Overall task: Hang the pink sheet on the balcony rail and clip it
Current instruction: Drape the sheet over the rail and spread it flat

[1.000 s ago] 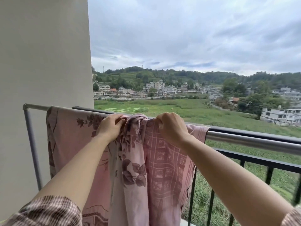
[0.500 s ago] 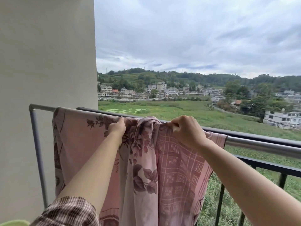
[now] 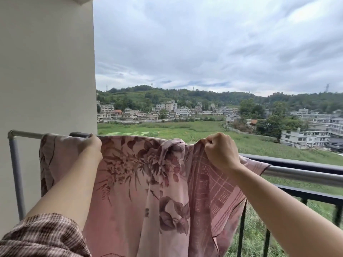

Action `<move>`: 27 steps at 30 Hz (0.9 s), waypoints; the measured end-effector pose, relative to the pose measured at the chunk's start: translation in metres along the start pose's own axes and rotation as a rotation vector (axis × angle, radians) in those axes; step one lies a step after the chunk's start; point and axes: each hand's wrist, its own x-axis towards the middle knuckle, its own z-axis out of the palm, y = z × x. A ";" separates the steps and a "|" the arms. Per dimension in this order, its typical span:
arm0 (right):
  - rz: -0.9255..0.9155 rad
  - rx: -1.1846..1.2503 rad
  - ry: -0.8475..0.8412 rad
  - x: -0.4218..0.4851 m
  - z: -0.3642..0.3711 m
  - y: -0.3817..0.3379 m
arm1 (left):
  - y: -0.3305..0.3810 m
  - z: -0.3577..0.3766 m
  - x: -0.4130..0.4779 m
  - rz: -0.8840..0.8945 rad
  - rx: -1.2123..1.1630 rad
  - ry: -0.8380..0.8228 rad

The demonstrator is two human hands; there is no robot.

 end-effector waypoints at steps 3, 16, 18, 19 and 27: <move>0.142 0.100 0.189 0.001 -0.028 0.016 | 0.002 -0.001 0.013 0.013 -0.049 -0.012; 0.136 -0.167 0.055 -0.032 -0.079 0.066 | -0.031 0.070 -0.124 0.629 0.582 -0.329; 0.151 -0.157 -0.081 -0.036 -0.086 0.068 | -0.045 0.081 -0.154 0.773 0.646 -0.494; 0.163 -0.142 -0.154 -0.039 -0.091 0.071 | -0.052 0.083 -0.167 0.824 0.686 -0.535; -0.054 -0.251 -0.059 -0.069 -0.121 0.105 | -0.061 0.089 -0.188 0.907 0.688 -0.388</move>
